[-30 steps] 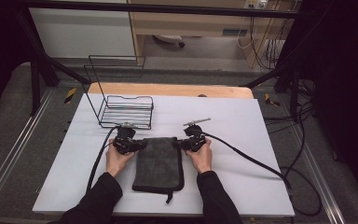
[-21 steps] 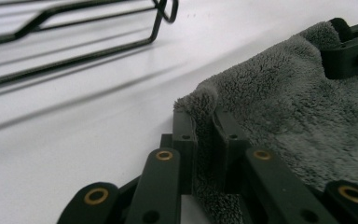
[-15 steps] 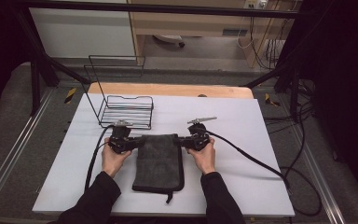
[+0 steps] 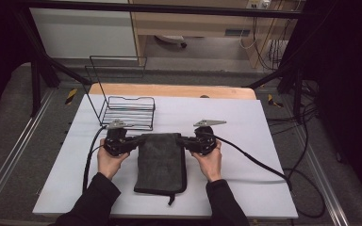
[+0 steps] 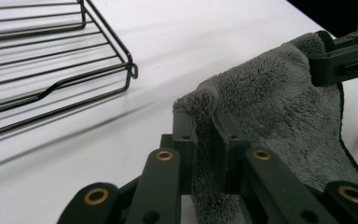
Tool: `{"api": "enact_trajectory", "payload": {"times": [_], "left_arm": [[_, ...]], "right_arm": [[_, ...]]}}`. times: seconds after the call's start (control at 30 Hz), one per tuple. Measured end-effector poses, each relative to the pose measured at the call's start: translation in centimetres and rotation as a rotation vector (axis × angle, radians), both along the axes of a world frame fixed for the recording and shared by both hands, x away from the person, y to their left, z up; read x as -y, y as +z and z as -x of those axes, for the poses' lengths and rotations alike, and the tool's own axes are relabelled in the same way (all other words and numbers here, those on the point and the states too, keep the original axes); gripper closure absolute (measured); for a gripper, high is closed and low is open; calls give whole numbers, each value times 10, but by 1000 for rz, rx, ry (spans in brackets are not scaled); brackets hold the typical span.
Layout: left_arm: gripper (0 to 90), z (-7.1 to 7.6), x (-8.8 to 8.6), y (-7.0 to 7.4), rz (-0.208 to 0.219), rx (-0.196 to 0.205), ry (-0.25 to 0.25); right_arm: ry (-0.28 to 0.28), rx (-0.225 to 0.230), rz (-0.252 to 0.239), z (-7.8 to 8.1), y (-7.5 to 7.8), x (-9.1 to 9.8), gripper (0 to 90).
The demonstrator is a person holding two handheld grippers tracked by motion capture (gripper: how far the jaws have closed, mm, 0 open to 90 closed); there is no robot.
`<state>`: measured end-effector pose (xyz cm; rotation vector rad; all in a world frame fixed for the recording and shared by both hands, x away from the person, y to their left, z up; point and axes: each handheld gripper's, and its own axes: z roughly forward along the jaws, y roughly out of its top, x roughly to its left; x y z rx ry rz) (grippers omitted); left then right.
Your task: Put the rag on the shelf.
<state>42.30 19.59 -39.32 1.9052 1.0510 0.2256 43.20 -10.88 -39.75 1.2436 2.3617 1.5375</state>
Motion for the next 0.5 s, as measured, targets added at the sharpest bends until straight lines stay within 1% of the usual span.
{"api": "enact_trajectory", "payload": {"times": [0.13,0.2,0.23,0.3,0.37,0.4,0.43,0.5], "left_arm": [[808,8,0,8,5,41,-7],[808,9,0,10,8,47,-8],[808,13,0,14,9,64,-9],[808,16,1,18,13,83,-10],[808,17,1,20,20,87,-11],[808,18,1,21,24,93,-14],[808,21,1,24,37,99,-19],[808,23,2,27,44,112,-21]], "right_arm": [[-6,26,-15,6,6,2,792],[-9,42,-19,8,8,3,792],[-10,44,-23,9,9,3,792],[-10,58,-29,11,11,4,792],[-9,77,-35,13,13,6,792],[-8,78,-38,14,15,6,792],[-9,86,-40,14,16,7,792],[-9,99,-47,17,20,9,792]]}}
